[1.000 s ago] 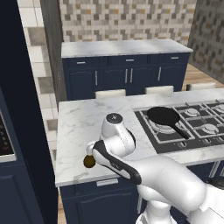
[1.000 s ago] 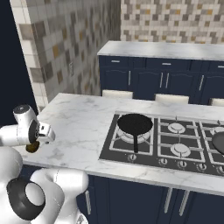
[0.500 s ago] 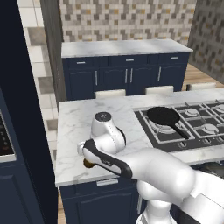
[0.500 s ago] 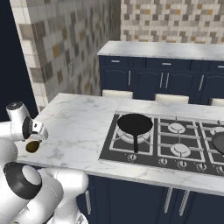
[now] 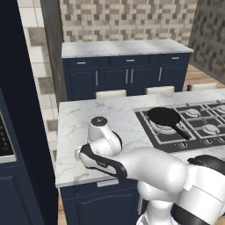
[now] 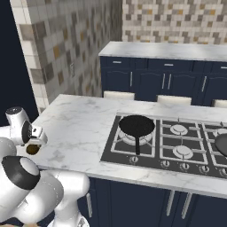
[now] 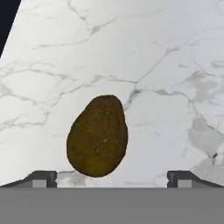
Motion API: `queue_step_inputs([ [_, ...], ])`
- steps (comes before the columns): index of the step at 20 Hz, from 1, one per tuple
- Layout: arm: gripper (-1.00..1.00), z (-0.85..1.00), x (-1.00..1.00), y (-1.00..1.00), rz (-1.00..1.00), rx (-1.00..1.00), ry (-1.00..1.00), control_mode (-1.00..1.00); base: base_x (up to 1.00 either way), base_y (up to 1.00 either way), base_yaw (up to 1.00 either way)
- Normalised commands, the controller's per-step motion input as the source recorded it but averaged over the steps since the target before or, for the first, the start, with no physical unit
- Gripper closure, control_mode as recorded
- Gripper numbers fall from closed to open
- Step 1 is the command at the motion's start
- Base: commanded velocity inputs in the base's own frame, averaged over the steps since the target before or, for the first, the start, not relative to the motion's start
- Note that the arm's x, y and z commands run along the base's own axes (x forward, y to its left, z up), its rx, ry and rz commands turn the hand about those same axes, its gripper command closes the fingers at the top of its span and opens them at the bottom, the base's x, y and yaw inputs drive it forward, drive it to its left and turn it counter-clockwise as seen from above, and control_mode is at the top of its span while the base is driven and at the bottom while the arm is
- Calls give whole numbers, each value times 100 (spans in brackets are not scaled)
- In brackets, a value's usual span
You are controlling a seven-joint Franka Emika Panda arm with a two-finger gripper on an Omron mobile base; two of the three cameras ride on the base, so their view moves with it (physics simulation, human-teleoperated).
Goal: Place both pans onto different burners. Then place the avocado and the fish on different pans.
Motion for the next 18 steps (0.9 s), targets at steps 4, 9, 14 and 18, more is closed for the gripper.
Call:
queue_step_inputs([
  [4, -100, -18, 4, 6, 0, 0, 1, -100, 0, 0, 0],
  [9, -100, -14, 27, 0, 0, 0, 2, -100, 0, 0, 0],
  [14, -100, -22, 15, 9, 0, 0, 3, -100, 0, 0, 0],
  [18, -100, -23, 0, 23, 0, 0, 0, -100, 0, 0, 0],
])
